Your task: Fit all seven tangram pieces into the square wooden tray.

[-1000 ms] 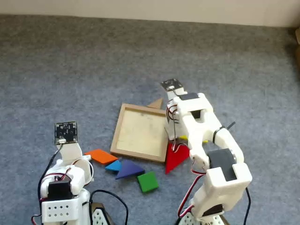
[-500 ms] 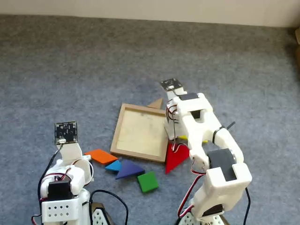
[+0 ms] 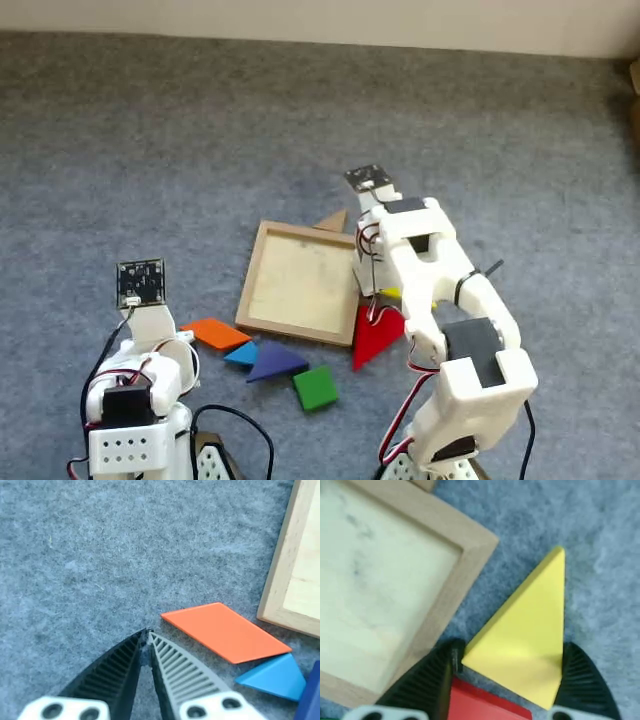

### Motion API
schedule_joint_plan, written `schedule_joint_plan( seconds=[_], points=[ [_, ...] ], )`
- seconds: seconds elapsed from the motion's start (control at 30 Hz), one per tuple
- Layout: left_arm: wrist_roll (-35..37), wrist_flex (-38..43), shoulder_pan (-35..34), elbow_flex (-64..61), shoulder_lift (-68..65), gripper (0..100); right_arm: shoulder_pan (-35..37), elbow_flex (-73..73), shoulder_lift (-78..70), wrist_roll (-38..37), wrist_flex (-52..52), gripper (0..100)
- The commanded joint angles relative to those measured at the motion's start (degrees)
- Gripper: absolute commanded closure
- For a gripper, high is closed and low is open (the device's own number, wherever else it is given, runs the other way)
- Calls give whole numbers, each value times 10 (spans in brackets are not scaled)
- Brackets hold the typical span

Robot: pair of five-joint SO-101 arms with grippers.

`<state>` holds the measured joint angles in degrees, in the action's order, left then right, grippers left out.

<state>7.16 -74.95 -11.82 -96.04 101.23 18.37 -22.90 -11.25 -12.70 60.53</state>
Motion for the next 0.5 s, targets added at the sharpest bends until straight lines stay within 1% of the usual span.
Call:
schedule_joint_plan(
  seconds=[0.0,0.1,0.3,0.4,0.47],
  points=[
    [-5,-3,6,-11,30,994,-3,32,7,-3,15,779],
    [-5,-3,6,-11,30,994,-3,33,9,-3,39,779],
    [-5,-3,6,-11,30,994,-4,29,73,-5,38,779],
    [-5,-3,6,-11,30,994,0,28,110,-33,38,779],
    [-5,-3,6,-11,30,994,0,27,124,-35,38,779]
  ],
)
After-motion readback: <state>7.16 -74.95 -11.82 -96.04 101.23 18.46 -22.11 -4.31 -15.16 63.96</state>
